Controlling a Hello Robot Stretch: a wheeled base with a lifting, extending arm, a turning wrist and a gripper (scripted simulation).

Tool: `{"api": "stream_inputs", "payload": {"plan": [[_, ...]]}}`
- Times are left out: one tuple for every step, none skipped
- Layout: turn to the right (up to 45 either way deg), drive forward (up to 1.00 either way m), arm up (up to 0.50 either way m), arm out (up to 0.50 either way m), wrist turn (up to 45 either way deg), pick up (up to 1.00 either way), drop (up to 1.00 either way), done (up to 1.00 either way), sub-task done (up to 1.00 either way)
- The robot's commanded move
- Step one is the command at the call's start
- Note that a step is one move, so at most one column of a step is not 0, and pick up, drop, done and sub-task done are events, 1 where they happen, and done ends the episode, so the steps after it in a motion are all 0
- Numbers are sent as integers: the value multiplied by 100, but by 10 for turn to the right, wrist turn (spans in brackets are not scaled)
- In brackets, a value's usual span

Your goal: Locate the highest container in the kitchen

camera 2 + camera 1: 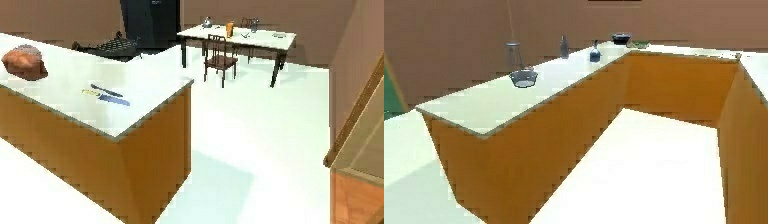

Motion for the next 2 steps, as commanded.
{"api": "stream_inputs", "payload": {"plan": [[0,55,0,0,0,0,0,0,0],[-210,0,0,0,0,0,0,0,0]]}}
